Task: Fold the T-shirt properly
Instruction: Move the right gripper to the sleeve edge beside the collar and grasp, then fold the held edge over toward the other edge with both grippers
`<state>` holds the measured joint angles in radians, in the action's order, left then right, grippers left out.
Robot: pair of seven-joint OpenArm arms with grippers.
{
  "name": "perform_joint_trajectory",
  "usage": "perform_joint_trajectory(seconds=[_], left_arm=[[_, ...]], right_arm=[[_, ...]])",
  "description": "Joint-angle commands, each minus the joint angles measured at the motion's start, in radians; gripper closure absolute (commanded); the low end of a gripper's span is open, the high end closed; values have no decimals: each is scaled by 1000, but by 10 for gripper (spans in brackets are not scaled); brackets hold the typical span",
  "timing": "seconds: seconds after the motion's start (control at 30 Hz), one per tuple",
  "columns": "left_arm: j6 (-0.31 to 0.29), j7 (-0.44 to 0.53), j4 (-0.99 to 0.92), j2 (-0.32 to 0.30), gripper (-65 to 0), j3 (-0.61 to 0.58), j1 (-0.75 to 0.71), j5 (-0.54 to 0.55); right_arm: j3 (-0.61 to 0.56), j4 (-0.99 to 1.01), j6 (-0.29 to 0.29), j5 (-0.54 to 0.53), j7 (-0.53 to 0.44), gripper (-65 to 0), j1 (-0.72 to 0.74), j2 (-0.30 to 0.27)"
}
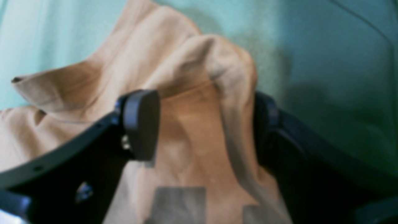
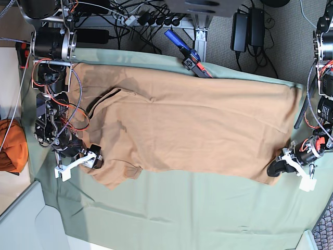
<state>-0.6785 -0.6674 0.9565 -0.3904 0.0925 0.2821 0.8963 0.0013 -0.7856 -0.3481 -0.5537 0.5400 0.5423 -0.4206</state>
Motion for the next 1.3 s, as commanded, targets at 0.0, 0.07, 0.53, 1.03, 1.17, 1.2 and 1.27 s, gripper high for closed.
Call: perform_joint_trajectory(seconds=[0.0, 0.07, 0.53, 1.03, 1.17, 1.2, 1.27], left_arm=[[-20, 47, 16, -14, 0, 5, 27, 20], [-20, 52, 16, -14, 0, 5, 27, 20], [-20, 29, 16, -17, 0, 5, 27, 17], [-20, -111, 127, -104, 0, 5, -79, 140], [-20, -112, 236, -124, 0, 5, -143, 140], [-20, -112, 256, -130, 0, 5, -156, 140], [-20, -112, 277, -145, 0, 5, -175, 139]], right_arm=[[3, -21, -122, -13, -16, -415, 28, -14], [3, -21, -125, -10, -16, -415, 28, -14], [12, -21, -127, 42, -76, 0, 28, -26], [13, -317, -127, -7, -5, 0, -172, -140], [50, -431, -127, -8, 11, 0, -264, -165], [66, -451, -127, -8, 22, 0, -285, -168], [108, -481, -127, -21, 35, 0, -328, -176]])
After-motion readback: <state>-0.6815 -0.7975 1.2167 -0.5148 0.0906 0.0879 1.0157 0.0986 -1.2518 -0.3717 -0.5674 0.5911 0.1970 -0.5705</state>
